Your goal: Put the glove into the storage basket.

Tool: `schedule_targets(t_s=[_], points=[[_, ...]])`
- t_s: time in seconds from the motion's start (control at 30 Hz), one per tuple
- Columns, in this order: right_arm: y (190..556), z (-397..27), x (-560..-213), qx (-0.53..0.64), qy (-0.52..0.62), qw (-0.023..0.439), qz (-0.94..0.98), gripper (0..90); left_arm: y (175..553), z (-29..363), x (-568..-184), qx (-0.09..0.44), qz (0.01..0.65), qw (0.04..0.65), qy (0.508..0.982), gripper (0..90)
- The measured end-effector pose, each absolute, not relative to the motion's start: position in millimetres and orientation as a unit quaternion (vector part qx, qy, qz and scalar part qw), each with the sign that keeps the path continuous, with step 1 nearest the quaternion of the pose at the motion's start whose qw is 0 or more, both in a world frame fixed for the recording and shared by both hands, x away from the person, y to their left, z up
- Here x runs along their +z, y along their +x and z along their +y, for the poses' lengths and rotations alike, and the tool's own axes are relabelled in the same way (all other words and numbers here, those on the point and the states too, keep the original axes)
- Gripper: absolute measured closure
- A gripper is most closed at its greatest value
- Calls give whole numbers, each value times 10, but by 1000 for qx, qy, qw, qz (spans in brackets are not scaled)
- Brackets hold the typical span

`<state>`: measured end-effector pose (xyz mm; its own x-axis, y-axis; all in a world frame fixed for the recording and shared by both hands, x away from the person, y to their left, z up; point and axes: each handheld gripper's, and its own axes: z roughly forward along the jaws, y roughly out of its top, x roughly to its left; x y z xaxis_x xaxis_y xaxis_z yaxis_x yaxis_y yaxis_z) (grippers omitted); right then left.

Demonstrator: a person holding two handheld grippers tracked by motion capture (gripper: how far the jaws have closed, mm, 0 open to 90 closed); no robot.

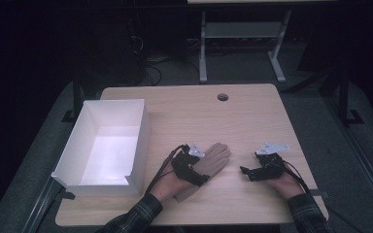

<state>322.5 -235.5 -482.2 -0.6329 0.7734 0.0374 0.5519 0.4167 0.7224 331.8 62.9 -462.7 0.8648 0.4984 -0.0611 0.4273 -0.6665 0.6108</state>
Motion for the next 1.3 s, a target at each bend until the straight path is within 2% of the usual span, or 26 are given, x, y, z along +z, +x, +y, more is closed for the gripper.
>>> schedule_targets(t_s=[0.2,0.33,0.43,0.53,0.9,1.3], points=[[3223,-2354,-4822,362,401,153,827,131,3298,630,-4626,50,247,320,913,193],[3222,-2352,-4822,362,402,153,827,131,3277,624,-4592,34,234,321,917,354],[3222,-2351,-4822,362,402,153,827,131,3271,620,-4573,8,230,324,918,556],[3222,-2351,-4822,362,402,154,827,131,3271,606,-4568,-7,243,329,913,629],[3221,-2349,-4823,363,402,154,826,131,3333,668,-4327,-32,258,342,903,658],[3221,-2348,-4823,363,403,154,826,130,3377,710,-3929,-25,268,362,893,658]])
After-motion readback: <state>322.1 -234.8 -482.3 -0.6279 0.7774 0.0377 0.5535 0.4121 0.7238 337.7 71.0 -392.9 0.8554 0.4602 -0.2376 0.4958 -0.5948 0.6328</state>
